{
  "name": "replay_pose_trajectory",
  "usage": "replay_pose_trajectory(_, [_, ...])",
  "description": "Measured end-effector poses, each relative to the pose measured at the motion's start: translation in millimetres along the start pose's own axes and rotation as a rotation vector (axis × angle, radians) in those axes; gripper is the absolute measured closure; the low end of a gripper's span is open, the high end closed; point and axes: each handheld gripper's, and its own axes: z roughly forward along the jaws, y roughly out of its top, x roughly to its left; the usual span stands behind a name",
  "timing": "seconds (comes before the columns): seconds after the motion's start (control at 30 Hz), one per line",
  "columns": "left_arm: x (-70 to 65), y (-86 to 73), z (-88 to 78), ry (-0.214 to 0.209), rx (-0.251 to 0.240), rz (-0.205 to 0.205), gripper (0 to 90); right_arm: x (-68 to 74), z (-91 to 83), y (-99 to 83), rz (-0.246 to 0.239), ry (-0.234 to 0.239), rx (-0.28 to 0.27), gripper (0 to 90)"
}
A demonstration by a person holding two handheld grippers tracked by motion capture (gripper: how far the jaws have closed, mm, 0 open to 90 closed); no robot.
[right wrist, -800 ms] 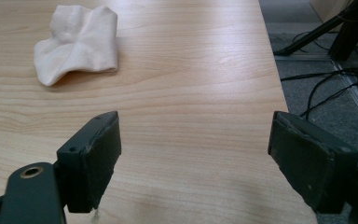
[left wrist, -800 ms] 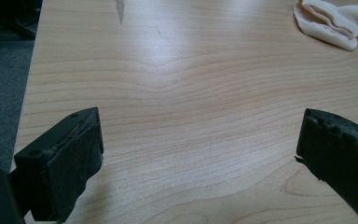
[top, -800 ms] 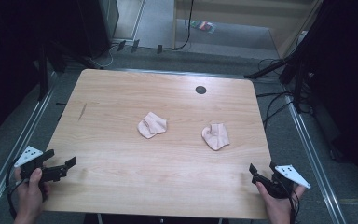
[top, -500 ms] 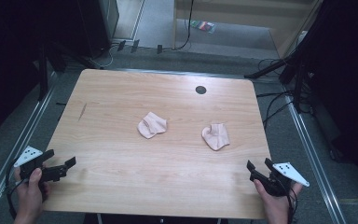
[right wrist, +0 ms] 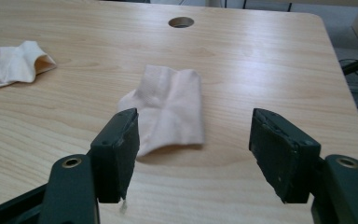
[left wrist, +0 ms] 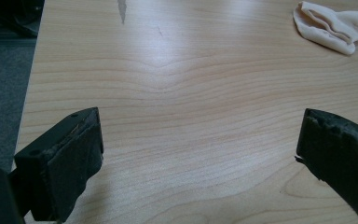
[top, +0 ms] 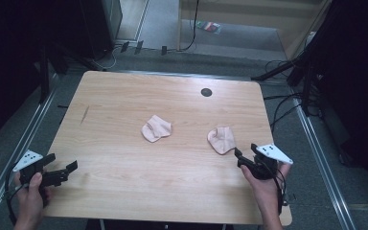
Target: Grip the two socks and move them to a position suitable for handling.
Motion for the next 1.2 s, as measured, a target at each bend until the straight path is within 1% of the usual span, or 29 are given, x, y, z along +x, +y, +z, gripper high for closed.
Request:
replay_pose_trajectory(0.03, [0.1,0.0,0.0,0.000,-0.001,-0.001,0.6,0.0,0.0,0.0,0.000,0.000,0.000,34.2])
replay_pose_trajectory(0.07, [0.1,-0.1,0.2,-0.001,-0.003,-0.003,0.6,2.2,8.5,3.7,-0.013,0.003,0.013,34.7])
replay_pose_trajectory(0.1, [0.1,-0.1,0.2,-0.001,-0.003,-0.003,0.6,2.2,8.5,3.7,-0.013,0.003,0.013,34.7])
replay_pose_trajectory(0.13, [0.2,-0.1,0.0,-0.002,-0.003,-0.003,0.6,4.9,17.3,6.5,-0.026,0.007,0.029,34.8])
replay_pose_trajectory(0.27, [0.2,-0.1,0.0,-0.002,-0.004,-0.004,0.6,10.3,34.2,10.1,-0.043,0.014,0.055,34.7])
replay_pose_trajectory(0.3, [0.2,-0.1,0.0,-0.002,-0.004,-0.004,0.6,10.3,34.2,10.1,-0.043,0.014,0.055,34.7])
replay_pose_trajectory(0.37, [0.2,-0.1,0.1,-0.001,-0.003,-0.004,0.6,13.4,45.2,11.9,-0.050,0.015,0.064,34.7])
replay_pose_trajectory(0.4, [0.2,-0.1,0.1,-0.001,-0.003,-0.003,0.6,14.1,48.9,12.0,-0.048,0.020,0.070,34.2])
replay_pose_trajectory(0.5, [0.5,-0.1,0.1,0.000,-0.003,-0.005,0.6,14.3,61.6,11.0,-0.048,0.008,0.099,33.7])
replay_pose_trajectory(0.57, [0.6,-0.1,0.0,0.000,-0.002,-0.005,0.6,13.8,64.5,10.8,-0.046,0.009,0.100,33.6])
replay_pose_trajectory(0.6, [0.6,-0.1,0.0,-0.001,-0.002,-0.005,0.6,12.9,71.9,10.8,-0.038,0.003,0.108,33.3])
replay_pose_trajectory(0.63, [0.6,-0.1,0.0,-0.001,-0.002,-0.005,0.6,12.9,71.9,10.8,-0.038,0.003,0.108,33.3])
replay_pose_trajectory(0.67, [0.7,-0.1,-0.2,-0.003,-0.003,-0.004,0.6,13.0,79.0,11.6,-0.026,0.004,0.121,32.6])
replay_pose_trajectory(0.77, [0.8,-0.1,-0.2,-0.004,-0.003,-0.005,0.6,14.4,84.7,12.3,-0.020,0.010,0.129,32.0])
replay_pose_trajectory(0.8, [0.8,-0.2,-0.1,-0.005,-0.002,-0.006,0.6,15.4,90.0,11.6,-0.020,0.008,0.134,30.9])
replay_pose_trajectory(0.87, [1.1,0.0,-0.1,-0.004,0.000,-0.004,0.6,16.1,95.6,10.0,-0.021,0.007,0.159,29.4])
replay_pose_trajectory(1.1, [1.3,-0.2,-0.1,-0.006,-0.003,-0.012,0.6,20.2,105.8,5.7,-0.032,0.006,0.186,29.4])
replay_pose_trajectory(1.13, [1.3,-0.2,-0.1,-0.006,-0.003,-0.010,0.6,21.1,108.1,4.1,-0.035,0.004,0.200,30.0])
replay_pose_trajectory(1.2, [1.3,-0.3,-0.1,-0.007,-0.004,-0.010,0.6,21.4,110.0,1.8,-0.032,0.000,0.208,30.4])
